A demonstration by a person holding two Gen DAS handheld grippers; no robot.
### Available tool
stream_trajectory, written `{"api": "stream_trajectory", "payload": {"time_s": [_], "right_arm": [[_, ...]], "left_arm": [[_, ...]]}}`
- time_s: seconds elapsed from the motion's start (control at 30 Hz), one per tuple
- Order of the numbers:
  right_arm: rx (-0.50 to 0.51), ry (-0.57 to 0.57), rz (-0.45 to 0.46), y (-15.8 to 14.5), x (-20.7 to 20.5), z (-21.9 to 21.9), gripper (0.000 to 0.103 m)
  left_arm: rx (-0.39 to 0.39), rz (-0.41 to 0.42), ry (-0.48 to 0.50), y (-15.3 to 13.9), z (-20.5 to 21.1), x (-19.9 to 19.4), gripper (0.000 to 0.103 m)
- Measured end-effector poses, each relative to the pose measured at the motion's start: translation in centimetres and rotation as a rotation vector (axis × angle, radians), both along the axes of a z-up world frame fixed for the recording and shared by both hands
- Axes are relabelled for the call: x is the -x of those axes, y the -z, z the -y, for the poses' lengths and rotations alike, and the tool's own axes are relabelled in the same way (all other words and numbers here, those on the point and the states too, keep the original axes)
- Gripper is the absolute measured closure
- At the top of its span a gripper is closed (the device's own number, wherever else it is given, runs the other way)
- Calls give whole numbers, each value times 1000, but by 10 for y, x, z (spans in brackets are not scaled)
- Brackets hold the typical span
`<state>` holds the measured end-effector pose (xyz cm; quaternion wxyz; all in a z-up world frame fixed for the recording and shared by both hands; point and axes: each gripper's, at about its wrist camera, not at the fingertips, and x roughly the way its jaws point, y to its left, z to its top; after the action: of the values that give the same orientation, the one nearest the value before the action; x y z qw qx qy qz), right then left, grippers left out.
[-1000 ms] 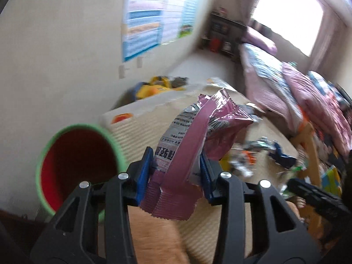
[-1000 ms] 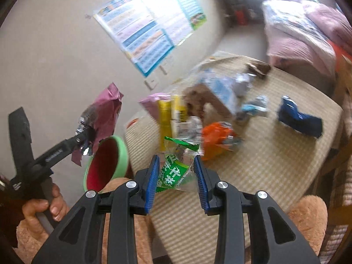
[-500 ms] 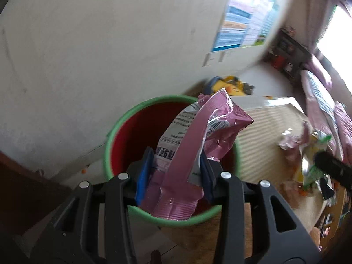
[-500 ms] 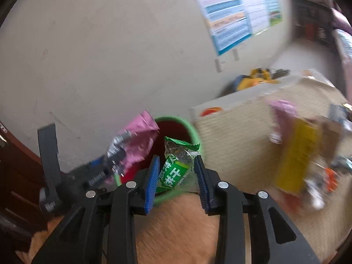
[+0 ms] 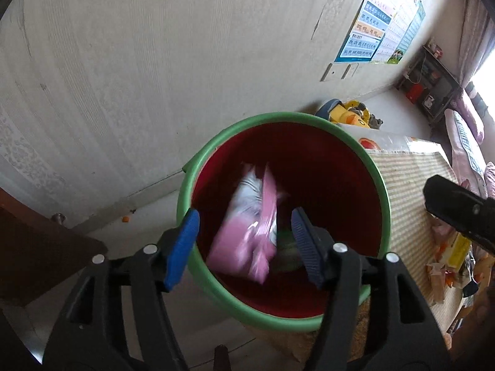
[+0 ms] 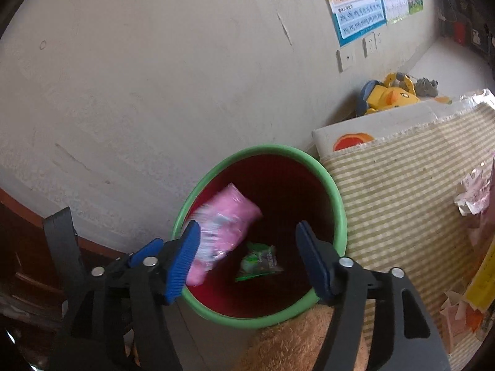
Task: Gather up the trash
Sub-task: 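Carry both items to the red bucket and open both tools to drop them, then move both tools back over the table toward the dark blue wrapper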
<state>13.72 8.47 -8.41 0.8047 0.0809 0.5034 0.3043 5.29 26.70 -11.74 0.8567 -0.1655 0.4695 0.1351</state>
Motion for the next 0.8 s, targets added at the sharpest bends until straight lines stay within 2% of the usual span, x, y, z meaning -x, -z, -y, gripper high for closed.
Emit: {"api": "stream_trajectory", "payload": {"time_s": [0.1, 0.23, 0.3, 0.4, 0.57, 0.63, 0.7, 0.8], "right_arm": [[-24, 34, 5, -7, 5, 13, 36], [-8, 85, 57, -25, 18, 41, 36], [32, 126, 96, -35, 26, 60, 34], [115, 192, 165, -46, 38, 91, 24], [279, 291, 296, -47, 63, 147, 25], [342, 365, 335, -43, 67, 180, 26], [388, 458, 329, -33, 67, 222, 34], [370, 597, 259, -21, 64, 290, 35]], "left_arm": [[-6, -2, 18, 0, 5, -1, 44], [-7, 8, 49, -5, 16, -3, 43], [-5, 15, 69, -10, 25, -5, 43], [4, 27, 110, -17, 43, -7, 43], [-6, 38, 197, -28, 82, -9, 43], [-11, 44, 229, -31, 96, -9, 43], [-23, 52, 268, -35, 114, -8, 43], [-37, 63, 319, -42, 135, -5, 42]]}}
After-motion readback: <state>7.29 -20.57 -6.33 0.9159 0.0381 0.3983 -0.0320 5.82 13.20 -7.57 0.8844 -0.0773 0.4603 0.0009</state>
